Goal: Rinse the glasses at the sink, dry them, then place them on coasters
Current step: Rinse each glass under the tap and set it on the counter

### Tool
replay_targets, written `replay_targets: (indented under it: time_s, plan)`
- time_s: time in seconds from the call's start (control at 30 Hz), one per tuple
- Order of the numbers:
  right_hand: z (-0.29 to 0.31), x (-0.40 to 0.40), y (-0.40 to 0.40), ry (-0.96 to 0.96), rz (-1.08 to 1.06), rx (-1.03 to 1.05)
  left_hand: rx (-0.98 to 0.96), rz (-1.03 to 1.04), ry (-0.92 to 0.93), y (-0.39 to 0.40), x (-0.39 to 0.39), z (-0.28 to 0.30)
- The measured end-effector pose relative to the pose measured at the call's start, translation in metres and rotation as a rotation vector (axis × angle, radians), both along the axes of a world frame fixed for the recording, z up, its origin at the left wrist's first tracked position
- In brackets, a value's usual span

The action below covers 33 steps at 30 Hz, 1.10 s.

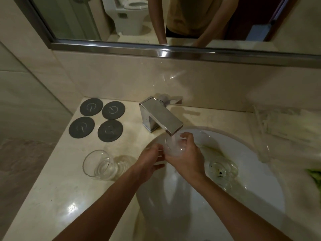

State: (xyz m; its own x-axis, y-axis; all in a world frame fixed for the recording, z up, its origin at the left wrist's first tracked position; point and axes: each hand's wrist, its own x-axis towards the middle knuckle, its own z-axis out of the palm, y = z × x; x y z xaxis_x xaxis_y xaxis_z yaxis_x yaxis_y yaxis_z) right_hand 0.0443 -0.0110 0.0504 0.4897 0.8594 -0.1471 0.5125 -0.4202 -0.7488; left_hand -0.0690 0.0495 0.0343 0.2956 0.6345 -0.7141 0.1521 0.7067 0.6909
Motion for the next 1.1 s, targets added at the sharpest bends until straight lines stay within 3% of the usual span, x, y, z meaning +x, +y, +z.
replay_targets:
  time_s: [0.1, 0.27, 0.4, 0.53, 0.7, 0.77, 0.8, 0.9, 0.97, 1.03, 1.1]
  plan:
    - [0.006, 0.001, -0.001, -0.027, 0.08, -0.011, 0.012, 0.022, -0.02, 0.003, 0.001, 0.004]
    - [0.002, 0.002, -0.003, 0.015, -0.02, 0.026, -0.001, 0.02, -0.02, 0.001, 0.004, 0.007]
    - [0.005, 0.002, -0.007, 0.005, 0.073, 0.013, 0.042, 0.072, -0.067, -0.002, 0.006, 0.013]
    - [0.0, 0.004, -0.008, 0.07, -0.01, 0.017, 0.113, -0.03, -0.147, -0.004, 0.007, 0.011]
    - [-0.001, 0.007, -0.008, -0.095, 0.086, 0.016, 0.226, -0.139, -0.175, -0.007, 0.009, 0.017]
    - [-0.003, 0.008, -0.009, -0.255, 0.145, 0.012, 0.32, -0.26, -0.039, 0.001, 0.009, 0.016]
    - [-0.004, 0.008, -0.01, -0.316, 0.167, 0.005, 0.426, -0.361, 0.125, 0.007, 0.01, 0.014]
    - [-0.009, 0.009, -0.01, -0.411, 0.228, -0.006, 0.918, -0.615, 0.614, 0.022, 0.016, 0.01]
    - [-0.011, 0.01, -0.009, -0.404, 0.224, -0.013, 1.037, -0.579, 0.681, 0.025, 0.018, 0.006]
    - [-0.012, 0.013, -0.006, -0.399, 0.193, -0.006, 0.846, -0.402, 0.553, 0.017, 0.017, 0.006]
    - [-0.013, 0.015, -0.004, -0.422, 0.184, 0.009, 0.438, -0.211, 0.265, 0.0, 0.019, 0.008]
